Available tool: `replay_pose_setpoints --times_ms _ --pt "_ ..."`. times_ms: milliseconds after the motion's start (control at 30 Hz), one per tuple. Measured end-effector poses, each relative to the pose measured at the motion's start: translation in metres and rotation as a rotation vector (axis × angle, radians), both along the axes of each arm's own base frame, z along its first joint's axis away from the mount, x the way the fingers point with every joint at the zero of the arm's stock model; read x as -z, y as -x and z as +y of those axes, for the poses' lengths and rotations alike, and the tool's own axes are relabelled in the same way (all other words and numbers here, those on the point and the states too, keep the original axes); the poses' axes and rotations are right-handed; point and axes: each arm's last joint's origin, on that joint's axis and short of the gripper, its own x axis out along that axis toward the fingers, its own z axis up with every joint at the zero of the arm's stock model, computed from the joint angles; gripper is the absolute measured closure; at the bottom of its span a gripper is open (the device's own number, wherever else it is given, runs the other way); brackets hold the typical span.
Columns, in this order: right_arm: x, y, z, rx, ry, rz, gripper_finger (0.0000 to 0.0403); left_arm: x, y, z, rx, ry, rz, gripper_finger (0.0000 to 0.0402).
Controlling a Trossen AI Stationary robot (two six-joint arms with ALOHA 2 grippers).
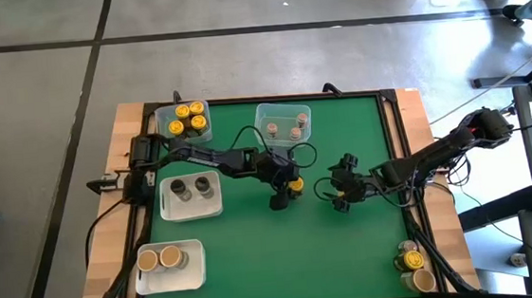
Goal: Sort spices by type
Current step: Put the yellow seasoning bottle into the left transparent bin
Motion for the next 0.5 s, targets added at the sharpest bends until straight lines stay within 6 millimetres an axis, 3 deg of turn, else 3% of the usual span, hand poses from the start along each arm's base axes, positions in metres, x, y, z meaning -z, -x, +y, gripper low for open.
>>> replay_pose_setpoints --times_ms 200,500 --pt "0.000 0.000 0.000 -0.003 0.003 0.001 0.0010 -0.010 0.005 0.000 -0.029 0.008 0.017 0.0195" --pt "0.000 0.000 0.000 -0.003 0.003 0.002 0.0010 -0.084 0.044 -0.005 -0.211 -0.099 0.030 0.0195"
